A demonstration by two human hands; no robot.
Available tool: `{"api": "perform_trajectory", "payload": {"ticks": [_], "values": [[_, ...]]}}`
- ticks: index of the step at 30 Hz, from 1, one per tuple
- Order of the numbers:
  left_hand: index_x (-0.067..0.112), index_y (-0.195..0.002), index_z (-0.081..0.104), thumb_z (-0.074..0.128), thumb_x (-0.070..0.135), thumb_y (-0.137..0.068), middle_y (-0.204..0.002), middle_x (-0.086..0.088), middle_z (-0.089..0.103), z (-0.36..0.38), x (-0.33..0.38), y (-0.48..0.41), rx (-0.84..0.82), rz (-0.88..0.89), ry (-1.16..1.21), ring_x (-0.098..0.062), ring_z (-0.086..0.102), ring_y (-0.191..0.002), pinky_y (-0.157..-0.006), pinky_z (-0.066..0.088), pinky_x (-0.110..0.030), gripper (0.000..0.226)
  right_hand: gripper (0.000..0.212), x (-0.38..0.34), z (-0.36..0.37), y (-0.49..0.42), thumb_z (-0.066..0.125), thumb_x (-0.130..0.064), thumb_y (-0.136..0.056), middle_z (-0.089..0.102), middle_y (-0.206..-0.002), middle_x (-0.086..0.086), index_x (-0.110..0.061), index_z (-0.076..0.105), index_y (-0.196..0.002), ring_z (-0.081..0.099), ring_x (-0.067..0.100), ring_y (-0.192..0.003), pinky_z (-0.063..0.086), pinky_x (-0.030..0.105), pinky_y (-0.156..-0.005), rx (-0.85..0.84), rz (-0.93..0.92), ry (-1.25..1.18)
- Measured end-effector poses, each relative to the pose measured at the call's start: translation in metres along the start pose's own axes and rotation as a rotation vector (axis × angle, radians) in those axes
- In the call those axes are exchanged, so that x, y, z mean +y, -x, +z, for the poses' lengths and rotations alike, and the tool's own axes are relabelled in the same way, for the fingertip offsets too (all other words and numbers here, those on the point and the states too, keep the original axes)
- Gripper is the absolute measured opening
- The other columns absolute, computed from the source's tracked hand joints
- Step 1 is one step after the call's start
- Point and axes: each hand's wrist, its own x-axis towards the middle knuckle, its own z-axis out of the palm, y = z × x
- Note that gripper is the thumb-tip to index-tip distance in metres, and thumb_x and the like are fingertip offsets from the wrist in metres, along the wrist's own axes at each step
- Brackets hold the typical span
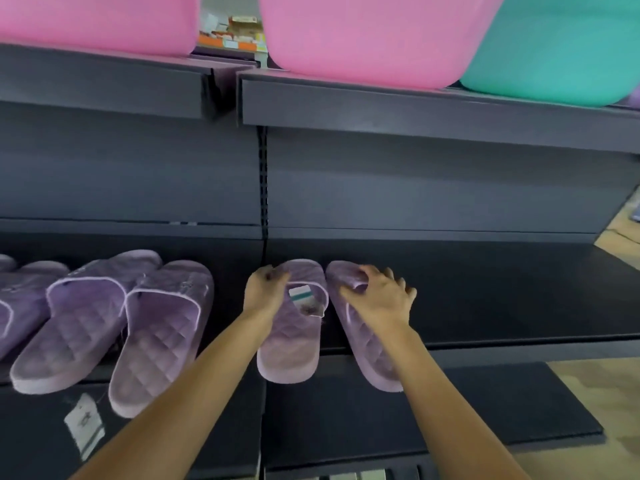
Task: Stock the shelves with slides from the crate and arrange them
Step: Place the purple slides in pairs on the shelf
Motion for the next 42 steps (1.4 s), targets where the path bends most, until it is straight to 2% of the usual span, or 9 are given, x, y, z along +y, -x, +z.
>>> {"api": "perform_trajectory", "payload": {"ticks": [4,9,17,20,23,29,33,39,42], "values": [[0.010,-0.121,0.056,0.050,0.017,-0.094,-0.105,-0.001,0.057,-0.005,-0.003,0.003,-0.063,0.156,-0.185,-0.016,0.055,-0.093,-0.075,0.040,-0.025,0.029,0.065,-0.001,0.007,0.000,0.044,-0.062,-0.084,0.037,-0.144,0.005,-0.027,0.038,-0.138,0.031,0.032,-0.130,0.027,0.044,-0.104,-0.048,-0.068,0.025],[0.018,-0.135,0.044,0.052,0.026,-0.093,-0.129,-0.007,0.047,-0.029,-0.008,0.014,-0.205,0.254,-0.440,-0.018,0.050,-0.111,-0.088,0.035,-0.023,0.043,0.061,0.004,0.000,0.020,0.047,-0.059,-0.085,0.034,-0.147,0.005,-0.026,0.041,-0.136,0.027,0.029,-0.136,0.023,0.043,-0.108,0.042,-0.178,-0.050],[0.014,-0.136,0.044,0.055,0.024,-0.092,-0.138,-0.008,0.045,-0.093,-0.002,0.061,-0.146,0.478,-0.673,-0.023,0.043,-0.126,-0.099,0.032,-0.025,0.046,0.050,-0.020,-0.017,0.076,0.063,-0.040,-0.083,0.047,-0.137,0.011,-0.020,0.052,-0.128,0.043,0.033,-0.124,0.032,0.045,-0.101,0.163,-0.284,-0.082],[0.015,-0.137,0.043,0.049,0.039,-0.091,-0.139,-0.008,0.045,-0.129,-0.003,0.090,-0.125,0.508,-0.815,-0.026,0.041,-0.127,-0.105,0.033,-0.034,0.052,0.045,-0.035,-0.016,0.101,0.065,-0.030,-0.082,0.054,-0.127,0.009,-0.018,0.055,-0.124,0.050,0.033,-0.113,0.038,0.044,-0.093,0.170,-0.326,-0.133],[0.014,-0.132,0.048,0.031,0.054,-0.078,-0.131,-0.006,0.052,-0.172,-0.012,0.116,-0.089,0.553,-0.933,-0.029,0.049,-0.117,-0.098,0.038,-0.038,0.070,0.044,-0.059,-0.010,0.129,0.064,-0.031,-0.080,0.058,-0.123,0.010,-0.015,0.058,-0.121,0.055,0.034,-0.108,0.044,0.046,-0.085,0.162,-0.387,-0.166],[0.014,-0.125,0.057,0.042,0.045,-0.083,-0.122,-0.005,0.058,-0.260,-0.046,0.168,0.044,0.547,-1.064,-0.028,0.055,-0.110,-0.088,0.044,-0.040,0.055,0.060,-0.118,0.015,0.187,0.040,-0.050,-0.076,0.060,-0.121,0.012,-0.014,0.060,-0.119,0.057,0.034,-0.111,0.047,0.049,-0.087,0.045,-0.540,-0.200],[0.015,-0.126,0.056,0.050,0.041,-0.086,-0.125,-0.004,0.056,-0.320,-0.071,0.211,0.159,0.453,-1.117,-0.027,0.054,-0.111,-0.092,0.043,-0.040,0.049,0.051,-0.163,0.034,0.224,0.048,-0.044,-0.077,0.062,-0.115,0.010,-0.012,0.062,-0.113,0.061,0.034,-0.103,0.048,0.048,-0.081,-0.001,-0.674,-0.187],[0.018,-0.130,0.053,0.063,0.030,-0.084,-0.129,-0.002,0.055,-0.403,-0.104,0.278,0.369,0.234,-1.199,-0.026,0.052,-0.116,-0.095,0.042,-0.041,0.048,0.051,-0.230,0.061,0.275,0.057,-0.038,-0.086,0.047,-0.138,0.003,-0.020,0.048,-0.133,0.044,0.023,-0.128,0.034,0.042,-0.102,-0.175,-0.872,-0.202],[0.016,-0.123,0.059,0.070,0.027,-0.078,-0.118,-0.003,0.061,-0.438,-0.120,0.313,0.496,0.124,-1.262,-0.028,0.059,-0.106,-0.086,0.047,-0.041,0.048,0.053,-0.267,0.075,0.297,0.057,-0.037,-0.089,0.041,-0.143,-0.001,-0.023,0.041,-0.138,0.036,0.018,-0.133,0.026,0.037,-0.107,-0.267,-1.003,-0.204]]}}
